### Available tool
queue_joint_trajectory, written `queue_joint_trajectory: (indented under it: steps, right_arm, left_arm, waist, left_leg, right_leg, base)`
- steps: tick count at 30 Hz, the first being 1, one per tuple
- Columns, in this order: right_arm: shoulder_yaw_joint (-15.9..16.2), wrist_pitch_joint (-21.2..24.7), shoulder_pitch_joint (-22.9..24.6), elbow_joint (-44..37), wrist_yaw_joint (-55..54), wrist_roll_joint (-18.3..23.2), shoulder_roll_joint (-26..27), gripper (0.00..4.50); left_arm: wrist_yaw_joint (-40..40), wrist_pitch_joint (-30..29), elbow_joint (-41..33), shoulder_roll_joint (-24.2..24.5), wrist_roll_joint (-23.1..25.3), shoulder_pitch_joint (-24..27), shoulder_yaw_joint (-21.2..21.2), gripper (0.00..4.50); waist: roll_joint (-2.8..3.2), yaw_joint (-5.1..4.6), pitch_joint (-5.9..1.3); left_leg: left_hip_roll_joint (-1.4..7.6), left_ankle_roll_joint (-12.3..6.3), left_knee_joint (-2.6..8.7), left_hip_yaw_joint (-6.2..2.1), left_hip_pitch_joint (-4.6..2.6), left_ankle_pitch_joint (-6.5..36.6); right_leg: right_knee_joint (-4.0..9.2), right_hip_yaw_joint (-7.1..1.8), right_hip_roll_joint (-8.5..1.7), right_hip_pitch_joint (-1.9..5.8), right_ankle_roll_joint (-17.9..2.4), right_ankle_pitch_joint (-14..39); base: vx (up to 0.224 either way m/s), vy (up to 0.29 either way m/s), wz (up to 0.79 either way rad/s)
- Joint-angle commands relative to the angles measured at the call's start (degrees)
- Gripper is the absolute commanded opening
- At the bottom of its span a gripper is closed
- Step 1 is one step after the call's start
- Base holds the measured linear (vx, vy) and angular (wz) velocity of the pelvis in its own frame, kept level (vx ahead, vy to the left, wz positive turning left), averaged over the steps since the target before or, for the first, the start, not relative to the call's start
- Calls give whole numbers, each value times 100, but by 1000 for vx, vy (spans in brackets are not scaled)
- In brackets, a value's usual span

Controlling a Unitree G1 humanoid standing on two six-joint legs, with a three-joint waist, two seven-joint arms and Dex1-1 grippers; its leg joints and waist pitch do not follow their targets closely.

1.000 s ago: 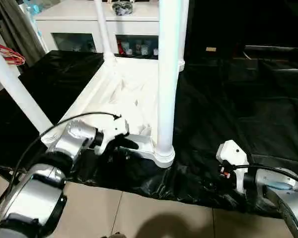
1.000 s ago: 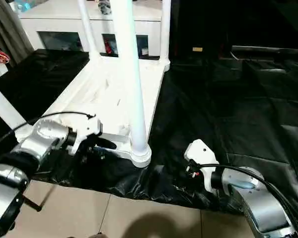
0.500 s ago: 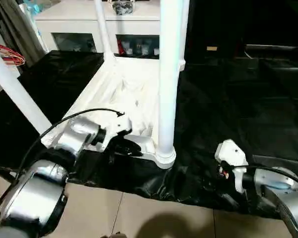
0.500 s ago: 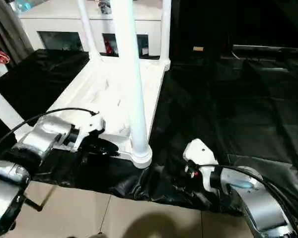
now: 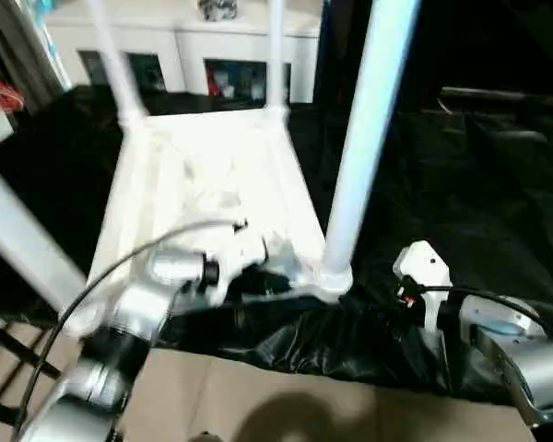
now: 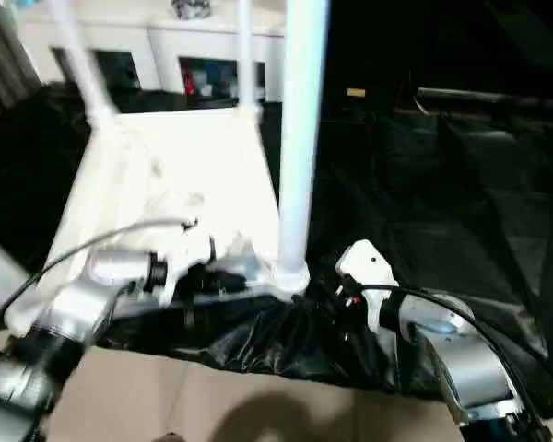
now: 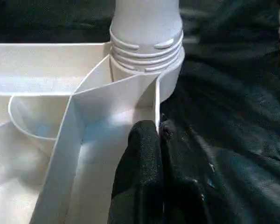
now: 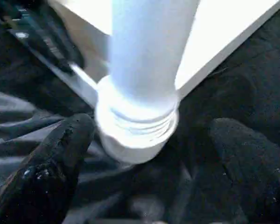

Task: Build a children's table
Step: Rotate table base, then rotate leg to tighten

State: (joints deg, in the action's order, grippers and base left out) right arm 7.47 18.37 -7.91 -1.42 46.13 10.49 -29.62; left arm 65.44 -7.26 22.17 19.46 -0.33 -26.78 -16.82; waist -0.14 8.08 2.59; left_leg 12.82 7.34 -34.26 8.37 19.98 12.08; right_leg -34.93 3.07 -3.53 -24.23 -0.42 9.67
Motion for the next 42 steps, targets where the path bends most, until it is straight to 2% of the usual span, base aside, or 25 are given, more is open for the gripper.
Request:
queue_joint_trajectory:
  steps: [1, 6, 9, 10, 13, 14, 15, 17, 18, 19, 21, 23, 24, 26, 27, 28, 30, 38, 39, 42]
  right_arm:
    - [24, -46, -96, 68, -11, -29, 30, 450]
    - [40, -94, -170, 185, -26, -84, 64, 450]
    - [45, -102, -187, 191, -35, -80, 74, 450]
    - [41, -99, -183, 182, -39, -72, 74, 450]
    - [25, -84, -158, 145, -43, -64, 76, 450]
    - [25, -84, -158, 145, -43, -64, 76, 450]
    - [24, -86, -153, 144, -45, -65, 78, 450]
    - [28, -97, -143, 147, -45, -69, 81, 450]
    - [38, -109, -153, 163, -57, -73, 90, 450]
    - [39, -110, -154, 163, -58, -73, 91, 450]
    - [33, -121, -171, 182, -80, -73, 107, 450]
    - [36, -131, -208, 219, -100, -78, 133, 450]
    - [42, -134, -222, 231, -100, -81, 141, 450]
    - [71, -134, -268, 279, -75, -73, 171, 450]
    - [96, -140, -300, 322, -40, -64, 187, 450]
    - [135, -154, -342, 388, 9, -65, 203, 450]
    - [214, -196, -415, 499, 71, -104, 224, 450]
    - [498, -369, -805, 1016, -1, -385, 424, 450]
    - [515, -389, -868, 1104, -10, -388, 460, 450]
    - [539, -410, -1000, 1276, 25, -353, 560, 450]
  left_arm:
    - [-9, -90, -112, 89, 15, 16, -61, 27]
    - [-91, 9, -35, 99, 27, -85, 13, 74]
    - [24, -51, -64, 183, 26, -76, -18, 74]
    - [51, -65, -57, 213, 32, -80, -33, 74]
    - [167, -99, 34, 266, 17, -113, -81, 74]
    - [167, -99, 34, 266, 17, -113, -81, 74]
    - [223, -126, 69, 281, 7, -130, -100, 74]
    - [337, -147, 121, 321, 12, -159, -155, 74]
    - [392, -125, 194, 341, 16, -203, -179, 74]
    - [392, -125, 198, 340, 16, -205, -179, 74]
    - [375, -90, 280, 324, 24, -257, -172, 40]
    - [373, -58, 371, 309, 43, -317, -177, 40]
    - [392, -56, 384, 312, 50, -327, -187, 35]
    - [441, -76, 406, 311, 48, -346, -202, 9]
    - [468, -94, 416, 309, 44, -353, -213, 9]
    - [484, -97, 426, 311, 51, -360, -229, 2]
    - [505, -67, 453, 319, 66, -373, -254, 0]
    - [511, 69, 530, 279, 42, -372, -247, 0]
    - [507, 76, 535, 269, 35, -375, -242, 0]
    - [507, 82, 521, 264, 23, -370, -237, 0]
  waist:
    - [-102, 2, -332]
    - [-130, 38, -321]
    - [-96, 33, -318]
    - [-116, 29, -317]
    - [-81, 21, -320]
    - [-87, 21, -318]
    - [-60, 28, -323]
    - [-75, 23, -323]
    - [-14, 28, -326]
    - [-38, 22, -328]
    - [-36, 24, -332]
    - [-10, 26, -330]
    - [-21, 24, -333]
    - [-13, 21, -330]
    - [-14, 21, -333]
    - [15, 25, -332]
    - [3, 20, -330]
    - [28, 24, -342]
    - [11, 13, -343]
    - [18, 21, -347]
  left_leg:
    - [-1, -283, 447, 112, 48, 831]
    - [-15, -260, 440, 111, 57, 749]
    - [-19, -216, 445, 103, 55, 803]
    - [-21, -210, 447, 105, 54, 823]
    - [-22, -176, 444, 100, 49, 838]
    - [-24, -177, 445, 104, 46, 842]
    - [-19, -164, 446, 98, 39, 846]
    - [-21, -153, 446, 98, 44, 859]
    - [-23, -143, 446, 93, 40, 876]
    - [-29, -142, 440, 100, 39, 887]
    - [-29, -141, 438, 96, 44, 854]
    - [-34, -132, 437, 95, 43, 877]
    - [-35, -120, 438, 94, 40, 914]
    - [-28, -108, 445, 90, 39, 960]
    - [-28, -105, 444, 89, 36, 962]
    - [-24, -91, 449, 83, 34, 981]
    - [-26, -96, 445, 90, 27, 1026]
    - [-24, -63, 443, 82, 35, 955]
    - [-26, -58, 442, 87, 30, 953]
    - [-22, -57, 438, 89, 20, 953]
  right_leg:
    - [412, -209, -346, 343, -845, 1502]
    - [389, -217, -361, 368, -869, 1364]
    - [392, -217, -361, 369, -848, 1426]
    - [400, -216, -356, 372, -826, 1457]
    - [396, -218, -351, 372, -838, 1411]
    - [400, -217, -347, 370, -843, 1408]
    - [390, -218, -351, 370, -873, 1379]
    - [386, -216, -345, 379, -904, 1313]
    - [389, -217, -348, 375, -919, 1297]
    - [394, -216, -342, 382, -925, 1268]
    - [379, -215, -337, 387, -957, 1179]
    - [386, -213, -339, 386, -974, 1195]
    - [387, -211, -342, 394, -963, 1256]
    - [394, -210, -347, 393, -968, 1309]
    - [391, -209, -345, 393, -973, 1315]
    - [390, -206, -347, 390, -988, 1317]
    - [399, -208, -347, 387, -1008, 1342]
    - [376, -203, -349, 399, -1041, 1208]
    - [372, -199, -347, 388, -1073, 1198]
    - [365, -201, -351, 388, -1105, 1174]
  base:
    - [0, 0, 0]
    - [0, 0, 0]
    - [0, 0, 0]
    - [0, 0, 0]
    - [0, 0, 0]
    - [0, 0, 0]
    - [0, 0, 0]
    - [0, 0, 0]
    - [0, 0, 0]
    - [0, 0, 0]
    - [0, 0, 0]
    - [0, 0, 0]
    - [0, 0, 0]
    - [0, 0, 0]
    - [0, 0, 0]
    - [0, 0, 0]
    - [0, 0, 0]
    - [0, 0, 0]
    - [0, 0, 0]
    - [0, 0, 0]
